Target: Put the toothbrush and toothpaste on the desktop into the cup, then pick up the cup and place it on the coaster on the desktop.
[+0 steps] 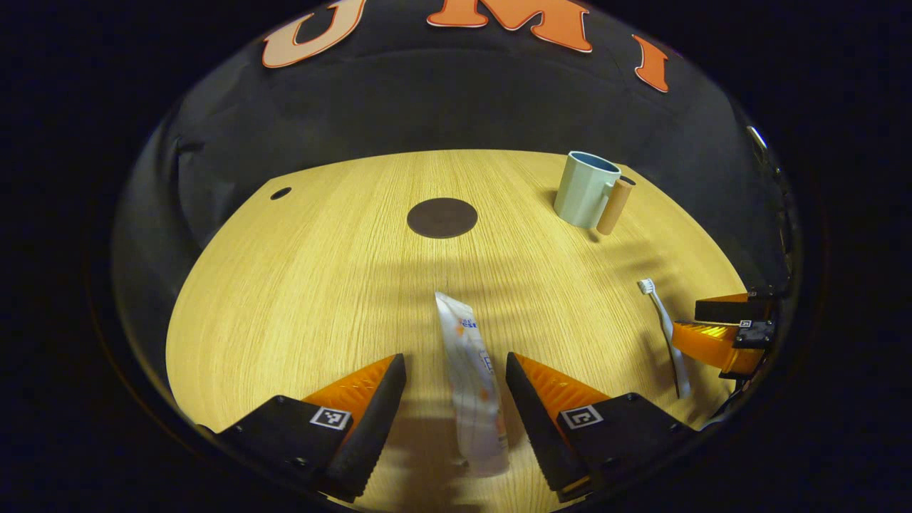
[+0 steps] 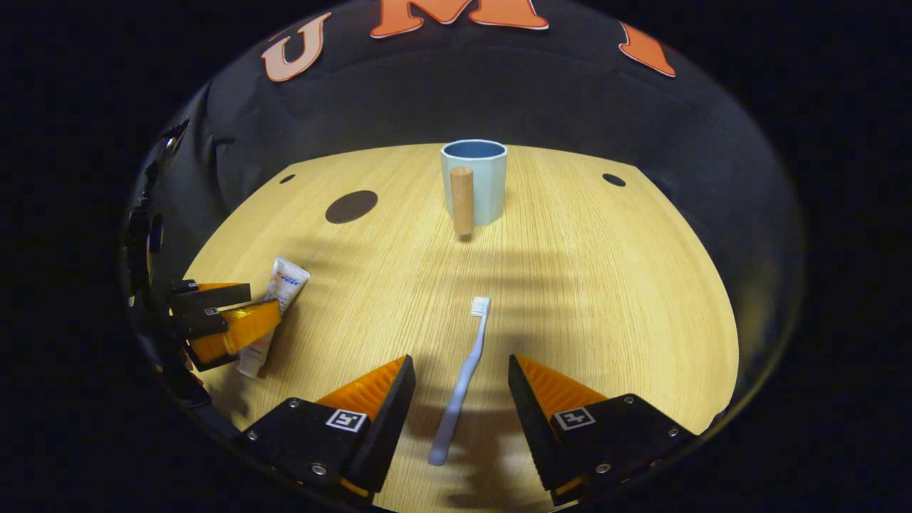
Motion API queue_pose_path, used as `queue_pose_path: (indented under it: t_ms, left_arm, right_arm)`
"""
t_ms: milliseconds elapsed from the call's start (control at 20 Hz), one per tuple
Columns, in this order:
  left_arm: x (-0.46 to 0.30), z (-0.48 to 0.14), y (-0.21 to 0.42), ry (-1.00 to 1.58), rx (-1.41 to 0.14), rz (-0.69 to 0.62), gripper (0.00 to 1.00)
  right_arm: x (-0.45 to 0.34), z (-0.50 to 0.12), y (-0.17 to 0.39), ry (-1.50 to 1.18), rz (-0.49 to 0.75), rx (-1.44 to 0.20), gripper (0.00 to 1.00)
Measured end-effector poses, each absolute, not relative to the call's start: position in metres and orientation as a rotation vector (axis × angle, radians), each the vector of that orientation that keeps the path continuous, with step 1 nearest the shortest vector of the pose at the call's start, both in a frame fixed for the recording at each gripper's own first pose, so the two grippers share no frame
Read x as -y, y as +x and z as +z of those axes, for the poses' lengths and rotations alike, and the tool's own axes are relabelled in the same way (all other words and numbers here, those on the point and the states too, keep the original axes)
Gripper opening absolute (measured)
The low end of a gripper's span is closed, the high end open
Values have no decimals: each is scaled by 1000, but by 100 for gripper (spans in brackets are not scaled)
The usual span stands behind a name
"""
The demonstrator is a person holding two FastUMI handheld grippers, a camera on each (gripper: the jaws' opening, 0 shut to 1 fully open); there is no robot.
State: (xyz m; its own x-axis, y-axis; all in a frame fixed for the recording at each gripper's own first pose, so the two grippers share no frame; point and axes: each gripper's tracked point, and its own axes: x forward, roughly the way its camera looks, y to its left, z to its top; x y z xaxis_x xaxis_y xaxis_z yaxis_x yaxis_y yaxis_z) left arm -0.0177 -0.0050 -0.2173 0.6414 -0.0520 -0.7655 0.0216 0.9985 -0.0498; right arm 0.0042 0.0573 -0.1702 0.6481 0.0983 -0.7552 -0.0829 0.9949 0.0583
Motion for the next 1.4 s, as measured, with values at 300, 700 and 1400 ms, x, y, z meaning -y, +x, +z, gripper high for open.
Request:
queue_pose_path:
  t_ms: [300,700,1400]
  left_arm:
    - [5,-233,-21,-49,-938,-17,82]
    - [1,-223,4,-33,-966,7,41]
    - [-64,-137,149,-78,-923,47,25]
  right_arm:
    - [-64,-188,2,49,98,-969,69]
    - [-51,-186,17,38,22,-969,18]
    - [-62,-114,58,82,135,-721,7]
